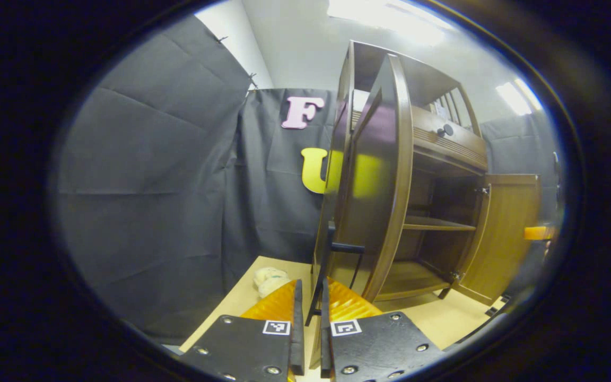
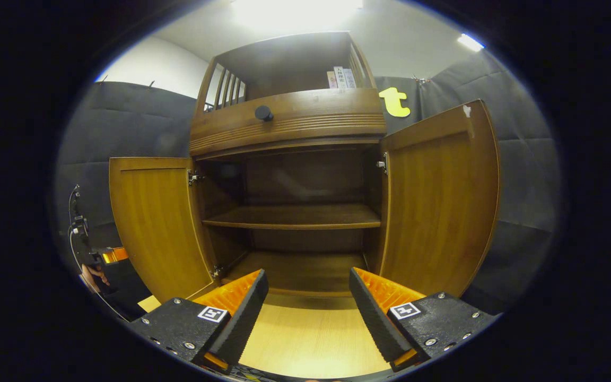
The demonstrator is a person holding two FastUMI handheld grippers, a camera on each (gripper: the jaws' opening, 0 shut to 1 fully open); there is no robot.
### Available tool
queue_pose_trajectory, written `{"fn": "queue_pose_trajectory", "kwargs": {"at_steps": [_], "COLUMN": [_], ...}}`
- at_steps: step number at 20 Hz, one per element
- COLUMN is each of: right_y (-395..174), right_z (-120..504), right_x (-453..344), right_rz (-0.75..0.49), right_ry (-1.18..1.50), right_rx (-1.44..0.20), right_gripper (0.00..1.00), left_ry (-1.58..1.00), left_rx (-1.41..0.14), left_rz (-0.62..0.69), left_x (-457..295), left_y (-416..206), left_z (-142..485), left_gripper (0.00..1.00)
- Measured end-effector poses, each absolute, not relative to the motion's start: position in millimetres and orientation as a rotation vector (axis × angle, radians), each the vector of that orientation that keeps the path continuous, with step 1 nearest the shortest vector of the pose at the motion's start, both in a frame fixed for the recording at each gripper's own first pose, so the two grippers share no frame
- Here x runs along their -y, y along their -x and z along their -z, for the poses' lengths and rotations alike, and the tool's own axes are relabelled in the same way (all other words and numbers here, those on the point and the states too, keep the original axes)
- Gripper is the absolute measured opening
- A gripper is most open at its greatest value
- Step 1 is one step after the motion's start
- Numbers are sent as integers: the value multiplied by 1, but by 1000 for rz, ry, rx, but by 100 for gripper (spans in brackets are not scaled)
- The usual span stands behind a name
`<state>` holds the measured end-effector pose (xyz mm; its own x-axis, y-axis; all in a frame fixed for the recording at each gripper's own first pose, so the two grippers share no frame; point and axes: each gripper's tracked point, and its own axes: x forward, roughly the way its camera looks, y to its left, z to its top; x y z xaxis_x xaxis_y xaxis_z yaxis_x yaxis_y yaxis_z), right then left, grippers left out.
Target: Open the right door of the double-door shoe cabinet with the right hand, and open the left door with the left hand.
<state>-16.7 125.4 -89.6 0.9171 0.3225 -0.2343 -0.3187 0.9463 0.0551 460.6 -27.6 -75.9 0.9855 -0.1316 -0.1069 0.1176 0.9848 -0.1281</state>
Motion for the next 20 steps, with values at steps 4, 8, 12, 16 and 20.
{"fn": "queue_pose_trajectory", "kwargs": {"at_steps": [4,8,12,16,20], "right_y": [6,-3,-10,-16,-16], "right_z": [79,77,76,68,60], "right_x": [-131,-131,-128,-114,-98], "right_rz": [-330,-324,-333,-327,-345], "right_ry": [34,13,-23,-27,-23], "right_rx": [-216,-204,-200,-174,-172], "right_gripper": [91,95,91,91,91], "left_ry": [162,162,165,170,102], "left_rx": [-123,-135,-136,-38,37], "left_rz": [142,87,-54,-180,-229], "left_x": [31,24,4,-4,-5], "left_y": [-458,-453,-444,-449,-451], "left_z": [75,74,74,51,33], "left_gripper": [13,13,12,7,35]}}
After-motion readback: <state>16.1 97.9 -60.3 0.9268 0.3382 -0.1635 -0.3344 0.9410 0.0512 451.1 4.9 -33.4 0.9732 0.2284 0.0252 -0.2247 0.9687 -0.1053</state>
